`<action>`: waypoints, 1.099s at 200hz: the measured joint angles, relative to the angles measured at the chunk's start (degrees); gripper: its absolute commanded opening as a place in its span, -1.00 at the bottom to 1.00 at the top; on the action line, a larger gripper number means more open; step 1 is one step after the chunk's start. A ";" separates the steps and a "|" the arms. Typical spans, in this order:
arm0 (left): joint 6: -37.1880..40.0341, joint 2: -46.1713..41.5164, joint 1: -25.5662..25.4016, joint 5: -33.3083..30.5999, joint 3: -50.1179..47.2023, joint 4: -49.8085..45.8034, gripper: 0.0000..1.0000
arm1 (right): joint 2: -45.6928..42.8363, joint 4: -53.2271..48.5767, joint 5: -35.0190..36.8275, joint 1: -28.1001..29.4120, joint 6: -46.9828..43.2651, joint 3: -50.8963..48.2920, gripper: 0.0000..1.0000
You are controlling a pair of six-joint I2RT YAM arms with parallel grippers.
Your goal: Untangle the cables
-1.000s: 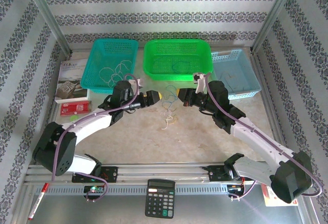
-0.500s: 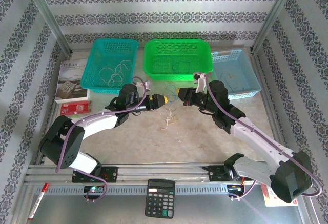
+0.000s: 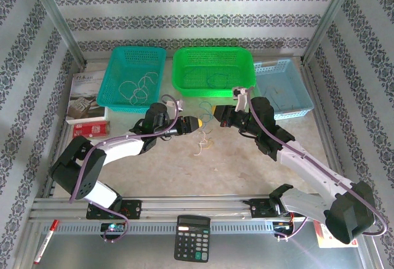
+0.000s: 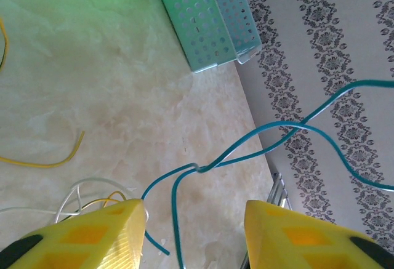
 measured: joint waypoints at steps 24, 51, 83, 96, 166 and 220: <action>0.00 0.31 0.00 0.00 -0.24 0.15 -0.36 | 0.00 0.07 0.02 0.00 0.00 -0.13 -1.00; 0.04 0.31 0.00 0.00 -0.24 0.59 -0.67 | 0.00 0.17 0.02 -0.02 0.02 -0.37 -1.00; 0.28 0.26 0.00 -0.02 -0.17 0.94 -1.00 | 0.00 0.83 0.20 -0.02 0.02 -0.98 -1.00; 0.28 -0.09 0.00 0.00 -0.11 0.76 -1.00 | 0.00 0.96 0.57 -0.07 0.00 -1.66 -1.00; 2.21 -12.70 0.00 0.00 6.69 -6.67 -1.00 | 4.00 4.48 3.06 -3.17 1.09 -8.35 -1.00; 2.34 -15.52 0.00 0.04 16.92 -8.26 -1.00 | 8.44 7.39 1.97 -3.28 2.05 -10.25 -0.17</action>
